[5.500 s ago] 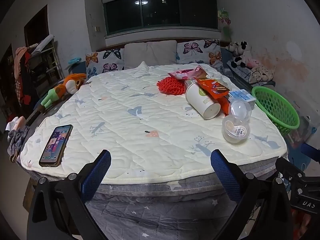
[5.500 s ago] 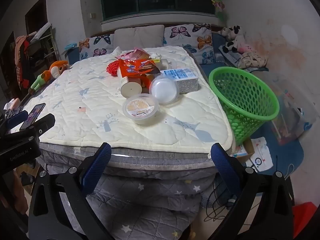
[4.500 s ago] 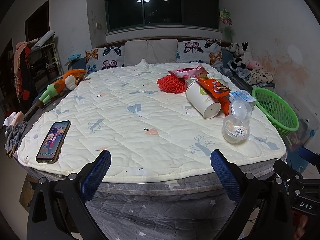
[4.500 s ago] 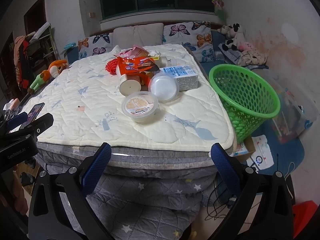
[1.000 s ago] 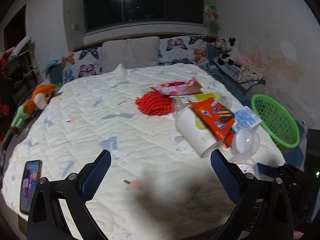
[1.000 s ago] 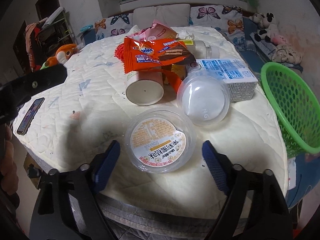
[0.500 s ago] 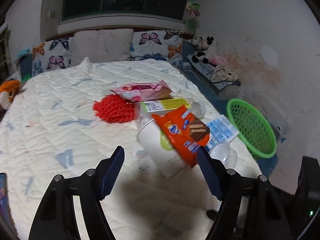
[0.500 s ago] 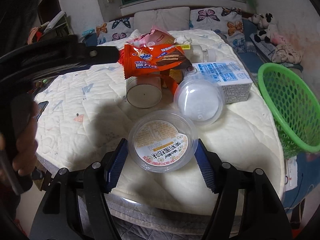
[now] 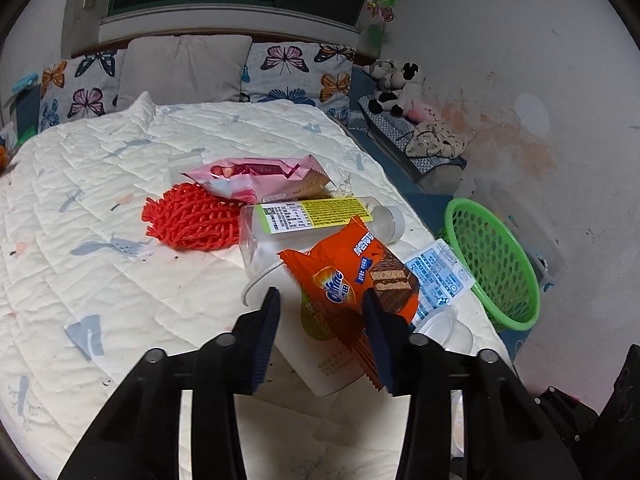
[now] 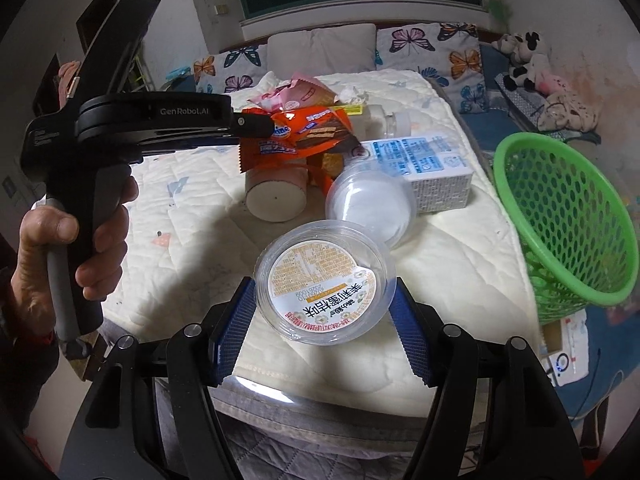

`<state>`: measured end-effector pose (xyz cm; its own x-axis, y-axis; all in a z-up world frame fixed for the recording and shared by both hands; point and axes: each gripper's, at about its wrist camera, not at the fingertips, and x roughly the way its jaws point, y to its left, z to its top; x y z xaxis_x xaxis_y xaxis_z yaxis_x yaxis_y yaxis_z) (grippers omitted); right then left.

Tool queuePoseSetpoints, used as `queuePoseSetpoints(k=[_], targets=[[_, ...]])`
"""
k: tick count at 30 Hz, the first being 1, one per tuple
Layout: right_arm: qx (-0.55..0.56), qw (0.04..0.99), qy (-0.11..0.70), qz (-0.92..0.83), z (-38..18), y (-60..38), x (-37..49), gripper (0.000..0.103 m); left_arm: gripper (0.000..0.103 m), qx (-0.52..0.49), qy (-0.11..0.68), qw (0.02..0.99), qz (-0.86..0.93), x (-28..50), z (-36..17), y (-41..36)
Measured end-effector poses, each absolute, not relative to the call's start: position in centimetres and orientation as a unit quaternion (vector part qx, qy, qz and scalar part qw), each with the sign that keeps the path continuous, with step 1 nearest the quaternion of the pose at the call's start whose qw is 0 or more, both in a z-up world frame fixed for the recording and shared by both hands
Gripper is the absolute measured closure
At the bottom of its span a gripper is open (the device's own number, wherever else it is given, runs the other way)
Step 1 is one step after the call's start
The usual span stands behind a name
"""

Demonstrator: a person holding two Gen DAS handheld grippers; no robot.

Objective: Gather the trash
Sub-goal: 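Grasp the orange snack wrapper with the left gripper and lift it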

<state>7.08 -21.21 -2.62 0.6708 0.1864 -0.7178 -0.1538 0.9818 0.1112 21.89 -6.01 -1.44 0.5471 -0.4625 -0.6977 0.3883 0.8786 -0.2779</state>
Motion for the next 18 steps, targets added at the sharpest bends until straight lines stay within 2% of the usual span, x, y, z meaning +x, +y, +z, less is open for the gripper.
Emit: queuePoseSetpoints(k=[3,9,18], targets=[[0.019,0.915,0.393,0.088,-2.5,-21.7,7.0,0.036,0.079,-0.052,0.414,0.874,-0.248,22.1,-1.7,-5.9],[0.02,0.92,0.384,0.07,-1.6,-23.5,6.9,0.036,0.092,-0.062,0.41,0.874,-0.252,21.7,-1.1,-5.6],[0.038,0.927,0.37,0.036,-0.2,-27.3,6.9,0.036,0.096,-0.069,0.389,0.879,-0.268,20.6,1.6,-6.0]])
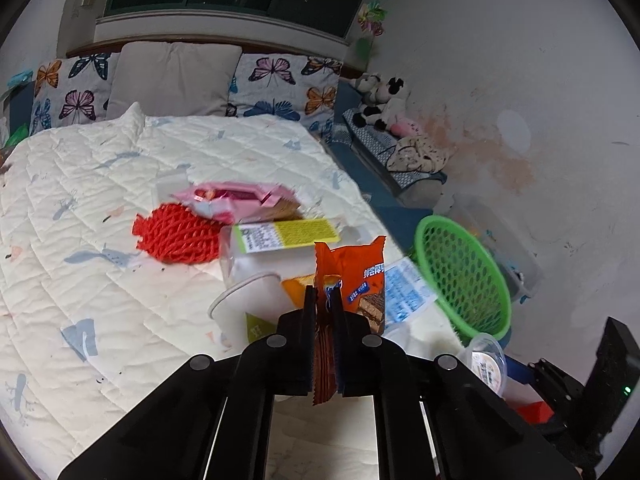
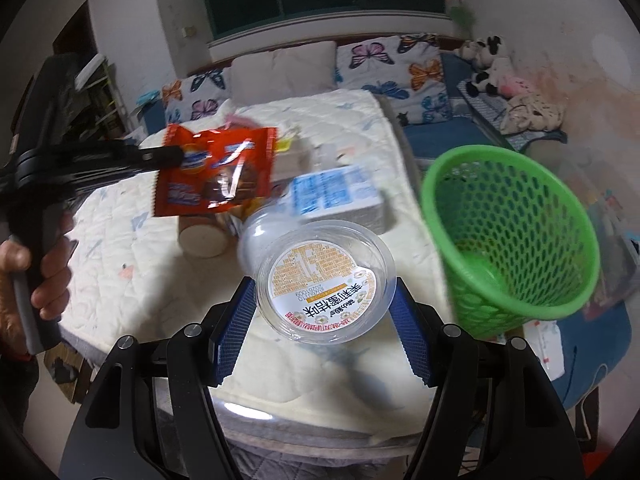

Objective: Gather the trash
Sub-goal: 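Grasp the orange snack wrapper with the left gripper and lift it, then carry the wrapper over the green basket and open the left gripper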

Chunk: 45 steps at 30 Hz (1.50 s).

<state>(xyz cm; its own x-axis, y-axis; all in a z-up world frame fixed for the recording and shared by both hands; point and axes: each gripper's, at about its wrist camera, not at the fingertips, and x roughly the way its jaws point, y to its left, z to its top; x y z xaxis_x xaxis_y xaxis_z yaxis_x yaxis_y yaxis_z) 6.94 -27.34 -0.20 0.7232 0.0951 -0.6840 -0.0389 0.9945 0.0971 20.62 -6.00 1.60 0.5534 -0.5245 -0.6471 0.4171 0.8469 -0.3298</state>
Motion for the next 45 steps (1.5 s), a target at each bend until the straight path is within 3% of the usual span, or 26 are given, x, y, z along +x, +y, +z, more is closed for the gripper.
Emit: queuePoseSetpoints(k=[17,29,32,45], targets=[[0.055,0.927,0.366,-0.064,-0.3,-37.5,9.3,0.036,0.096,-0.061,0.37,0.864,-0.335,21.9,6.5,-15.0],[0.073,0.911,0.391,-0.109,-2.8,-43.1,10.4,0.032,0.096,-0.046,0.387,0.838,-0.381,23.6,4.5,-25.3],[0.082,0.909,0.392,-0.112,-3.1,-43.9,10.3,0.026,0.096,-0.042,0.395,0.833,-0.384,23.9,3.7,-26.8],[0.084,0.915,0.377,-0.117,-2.5,-44.6,7.8,0.024,0.094,-0.015,0.441,0.816,-0.373,24.3,-1.1,-31.2]])
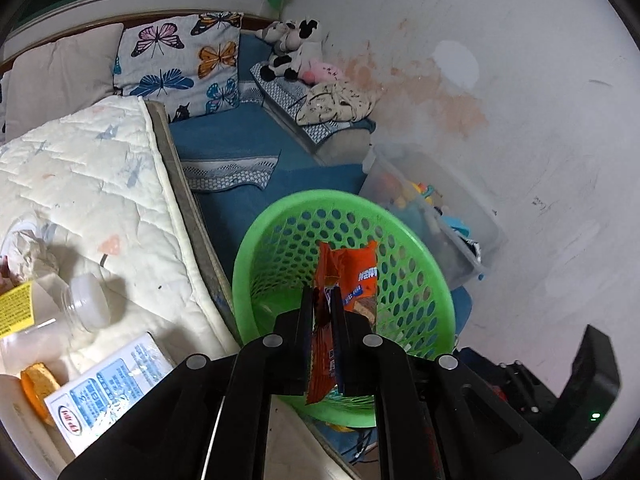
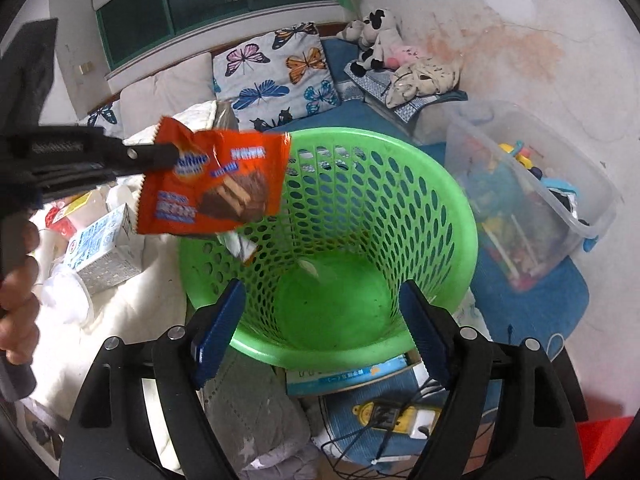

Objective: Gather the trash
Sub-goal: 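Carry the wrapper over the green basket and open the left gripper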

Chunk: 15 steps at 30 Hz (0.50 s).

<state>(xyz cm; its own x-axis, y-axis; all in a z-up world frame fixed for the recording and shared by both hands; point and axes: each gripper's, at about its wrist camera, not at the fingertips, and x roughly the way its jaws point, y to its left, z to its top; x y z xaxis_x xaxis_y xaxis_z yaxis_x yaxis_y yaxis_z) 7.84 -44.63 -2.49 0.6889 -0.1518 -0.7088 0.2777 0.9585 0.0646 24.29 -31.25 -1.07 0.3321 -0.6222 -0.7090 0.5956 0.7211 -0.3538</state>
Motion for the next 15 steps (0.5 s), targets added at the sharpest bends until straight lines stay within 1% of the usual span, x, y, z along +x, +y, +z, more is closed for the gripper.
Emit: queuePoseSetpoints(k=[2,4,5,6,7,8,9,15], targets=[[0.081,0.916,0.374,-0.118,-2.4,-44.6,7.6,0.024,0.094,-0.015,0.447,0.812,-0.375,24.3,-1.5,-31.5],[0.078,0.917,0.373,-0.12,-2.3,-44.4,7.4,0.024,0.089,-0.014,0.451,0.81,-0.374,24.3,-1.9,-31.6],[0.076,0.917,0.372,-0.12,-2.3,-44.3,7.3,0.024,0.084,-0.015,0.452,0.809,-0.374,24.2,-2.0,-31.6],[0.075,0.917,0.372,-0.12,-2.3,-44.2,7.3,0.024,0.076,-0.015,0.452,0.811,-0.372,24.2,-2.1,-31.5],[0.076,0.917,0.372,-0.12,-2.3,-44.1,7.1,0.024,0.071,-0.014,0.451,0.813,-0.369,24.0,-2.1,-31.5],[0.078,0.917,0.371,-0.119,-2.2,-44.1,7.0,0.024,0.06,-0.014,0.449,0.815,-0.366,23.9,-2.1,-31.3],[0.079,0.918,0.371,-0.118,-2.2,-44.1,6.9,0.024,0.057,-0.015,0.445,0.818,-0.364,23.7,-1.9,-31.0],[0.082,0.921,0.368,-0.099,-1.7,-42.6,6.3,0.024,0.057,-0.018,0.43,0.833,-0.348,23.0,-0.8,-28.0]])
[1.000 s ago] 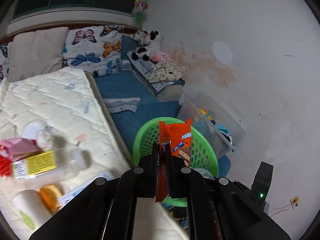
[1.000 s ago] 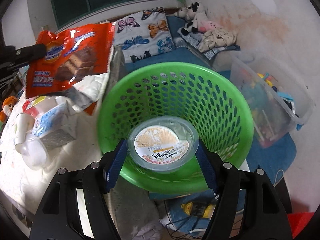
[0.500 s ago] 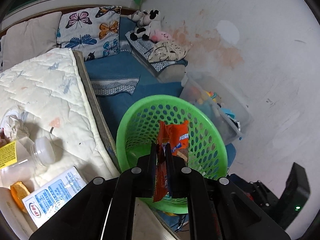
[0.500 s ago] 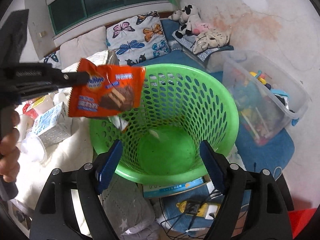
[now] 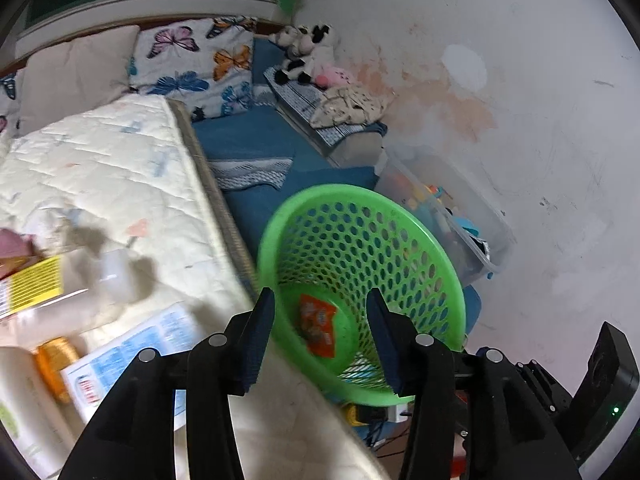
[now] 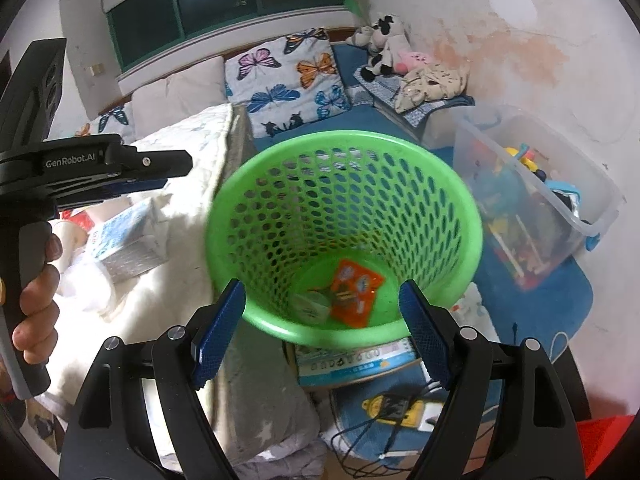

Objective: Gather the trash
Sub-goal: 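Carry the wrapper over the green basket and open the left gripper, then grasp the clear plastic cup with the right gripper while the left grasps the paper cup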

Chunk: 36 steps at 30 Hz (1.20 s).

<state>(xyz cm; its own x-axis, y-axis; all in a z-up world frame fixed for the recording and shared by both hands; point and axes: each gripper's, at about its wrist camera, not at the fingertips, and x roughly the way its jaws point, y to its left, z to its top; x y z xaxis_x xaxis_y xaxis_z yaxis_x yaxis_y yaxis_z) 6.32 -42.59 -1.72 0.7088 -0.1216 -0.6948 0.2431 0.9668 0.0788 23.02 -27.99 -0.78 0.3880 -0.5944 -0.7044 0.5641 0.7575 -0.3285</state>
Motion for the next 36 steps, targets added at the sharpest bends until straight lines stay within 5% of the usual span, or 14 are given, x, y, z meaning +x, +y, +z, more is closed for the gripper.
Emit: queuePoseSetpoints(k=[20,36], targets=[[0.07,0.927,0.369,0.009,-0.6,-32.3,7.7,0.02,0.043,-0.054,0.419,0.894,-0.148,23.7,0.2,-10.1],[0.053,0.917,0.388,0.081,-2.3,-24.1,11.2,0.02,0.033,-0.097,0.489,0.859,-0.116,25.6,-4.4,-7.0]])
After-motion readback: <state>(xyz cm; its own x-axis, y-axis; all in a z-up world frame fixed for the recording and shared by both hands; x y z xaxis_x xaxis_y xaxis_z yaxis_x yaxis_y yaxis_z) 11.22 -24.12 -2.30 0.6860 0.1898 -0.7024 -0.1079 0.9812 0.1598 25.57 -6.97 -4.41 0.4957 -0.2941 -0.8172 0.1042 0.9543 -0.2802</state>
